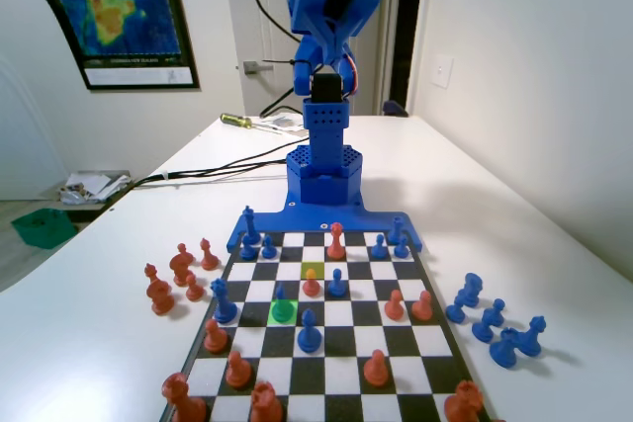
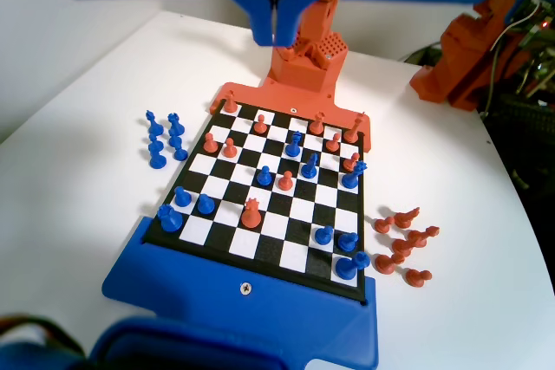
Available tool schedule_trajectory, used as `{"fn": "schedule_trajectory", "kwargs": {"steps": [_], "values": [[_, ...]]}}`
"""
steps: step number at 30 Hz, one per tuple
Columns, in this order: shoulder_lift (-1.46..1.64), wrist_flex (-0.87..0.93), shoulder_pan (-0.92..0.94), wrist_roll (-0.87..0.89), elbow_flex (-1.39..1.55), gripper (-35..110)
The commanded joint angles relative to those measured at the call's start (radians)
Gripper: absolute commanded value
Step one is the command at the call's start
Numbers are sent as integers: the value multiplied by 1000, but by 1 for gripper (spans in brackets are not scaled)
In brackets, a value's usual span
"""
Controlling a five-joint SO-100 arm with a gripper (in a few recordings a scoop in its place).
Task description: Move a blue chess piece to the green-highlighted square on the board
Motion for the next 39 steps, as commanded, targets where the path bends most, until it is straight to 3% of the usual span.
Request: {"fn": "schedule_trajectory", "kwargs": {"steps": [1,16,39], "values": [[117,5,-11,-2,29,1],[351,-74,25,20,132,1],[385,-83,48,23,135,1]]}}
